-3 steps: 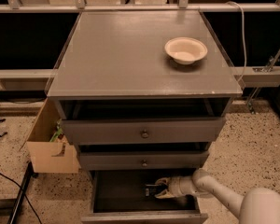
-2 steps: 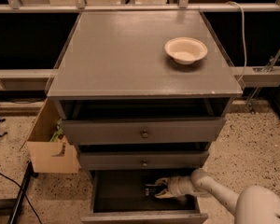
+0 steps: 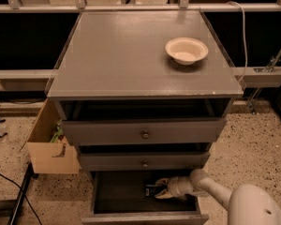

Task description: Place rxbar blueberry into bottom drawer

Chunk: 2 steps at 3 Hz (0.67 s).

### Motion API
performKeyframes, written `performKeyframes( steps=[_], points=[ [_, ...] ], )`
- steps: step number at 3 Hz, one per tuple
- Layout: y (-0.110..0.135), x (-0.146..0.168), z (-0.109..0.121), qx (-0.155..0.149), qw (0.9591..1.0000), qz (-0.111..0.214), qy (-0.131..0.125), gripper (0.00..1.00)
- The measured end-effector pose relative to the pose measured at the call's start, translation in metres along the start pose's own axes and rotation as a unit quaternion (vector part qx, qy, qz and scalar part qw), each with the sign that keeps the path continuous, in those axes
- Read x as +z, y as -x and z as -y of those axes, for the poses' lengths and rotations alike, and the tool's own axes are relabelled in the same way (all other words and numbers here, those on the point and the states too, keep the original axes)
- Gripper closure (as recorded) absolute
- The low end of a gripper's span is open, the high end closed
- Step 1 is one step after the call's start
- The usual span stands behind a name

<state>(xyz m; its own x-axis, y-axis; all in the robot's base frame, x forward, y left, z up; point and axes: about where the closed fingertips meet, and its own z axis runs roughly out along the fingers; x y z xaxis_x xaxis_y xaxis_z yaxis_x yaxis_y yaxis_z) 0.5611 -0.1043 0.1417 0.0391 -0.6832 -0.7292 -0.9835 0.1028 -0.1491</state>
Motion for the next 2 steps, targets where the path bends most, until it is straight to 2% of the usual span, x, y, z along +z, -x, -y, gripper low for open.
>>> performKeyframes(
  steps=[2],
  points=[
    [-0.0086,0.0085,-0.0003,0.011,0.9999,-0.008,0.006,1.0]
  ],
)
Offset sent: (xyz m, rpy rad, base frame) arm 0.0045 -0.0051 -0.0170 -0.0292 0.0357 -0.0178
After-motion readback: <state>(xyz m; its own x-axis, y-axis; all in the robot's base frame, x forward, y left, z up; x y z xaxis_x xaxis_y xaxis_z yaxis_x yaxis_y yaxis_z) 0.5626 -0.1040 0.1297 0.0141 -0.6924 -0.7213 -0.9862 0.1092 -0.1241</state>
